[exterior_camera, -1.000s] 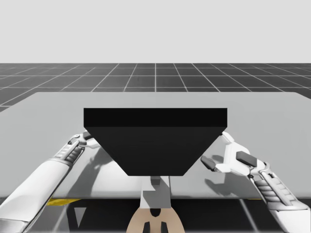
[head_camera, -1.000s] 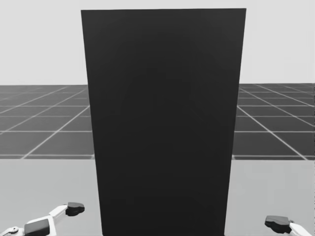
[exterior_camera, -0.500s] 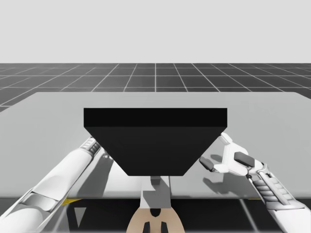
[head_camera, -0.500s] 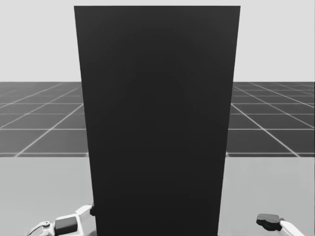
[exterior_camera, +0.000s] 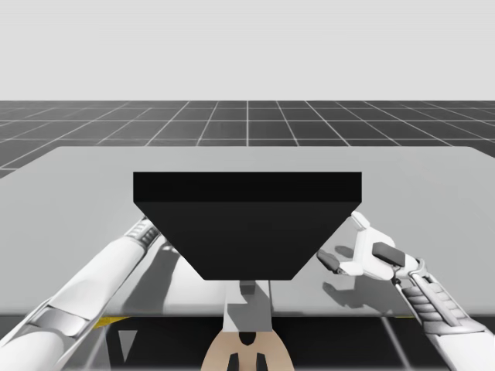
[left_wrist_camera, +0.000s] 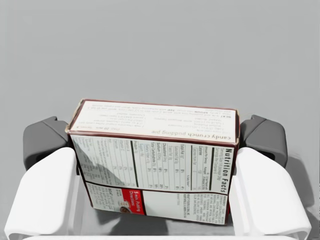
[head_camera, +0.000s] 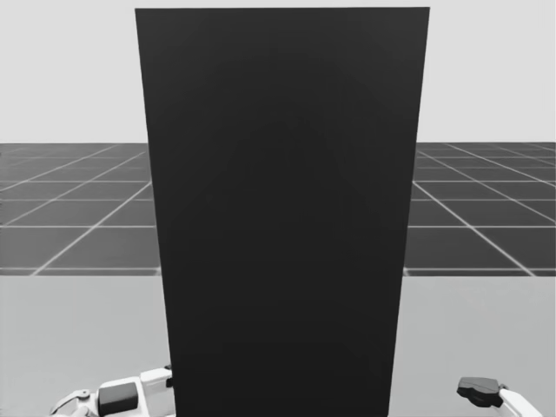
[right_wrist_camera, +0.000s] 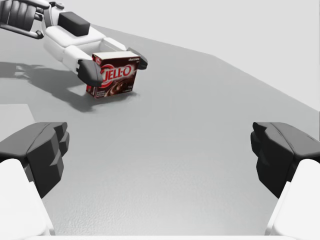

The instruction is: Reach around the screen and pick up the object behind it.

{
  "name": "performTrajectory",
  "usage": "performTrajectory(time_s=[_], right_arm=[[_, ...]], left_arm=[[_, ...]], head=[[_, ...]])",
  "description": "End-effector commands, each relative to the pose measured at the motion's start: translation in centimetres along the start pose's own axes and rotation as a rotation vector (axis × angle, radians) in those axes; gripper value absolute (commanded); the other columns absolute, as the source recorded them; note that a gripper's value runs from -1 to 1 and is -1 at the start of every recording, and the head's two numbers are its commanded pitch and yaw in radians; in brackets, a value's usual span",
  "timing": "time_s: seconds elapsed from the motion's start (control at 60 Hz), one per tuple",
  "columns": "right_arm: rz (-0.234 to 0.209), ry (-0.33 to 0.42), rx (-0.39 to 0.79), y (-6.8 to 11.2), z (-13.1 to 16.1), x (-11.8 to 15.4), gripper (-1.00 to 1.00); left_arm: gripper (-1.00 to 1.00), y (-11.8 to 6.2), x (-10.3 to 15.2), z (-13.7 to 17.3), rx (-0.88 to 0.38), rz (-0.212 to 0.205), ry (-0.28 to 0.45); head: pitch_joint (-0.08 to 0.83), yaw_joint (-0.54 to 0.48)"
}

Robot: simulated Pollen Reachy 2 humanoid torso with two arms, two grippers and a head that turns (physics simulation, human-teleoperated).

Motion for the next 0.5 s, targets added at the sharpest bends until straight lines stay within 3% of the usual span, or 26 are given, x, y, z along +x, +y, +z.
performTrajectory(time_s=[0.017, 0.25, 0.5], right_arm=[[-0.007, -0.085, 0.033, 0.0, 0.0, 0.0, -1.0], [0.0, -0.086, 0.033, 0.0, 0.0, 0.0, -1.0], [0.005, -0.09, 0.03, 0.0, 0.2, 0.2, -1.0]], left_arm=[[1.0, 0.7, -0.6, 3.0, 0.001, 0.022, 0.04], [1.0, 1.9, 0.2, 8.0, 0.099, 0.006, 0.029], [1.0, 3.8, 2.8, 12.1, 0.223, -0.063, 0.052]], head=[[0.136, 0.01], [0.128, 0.01], [0.121, 0.01]])
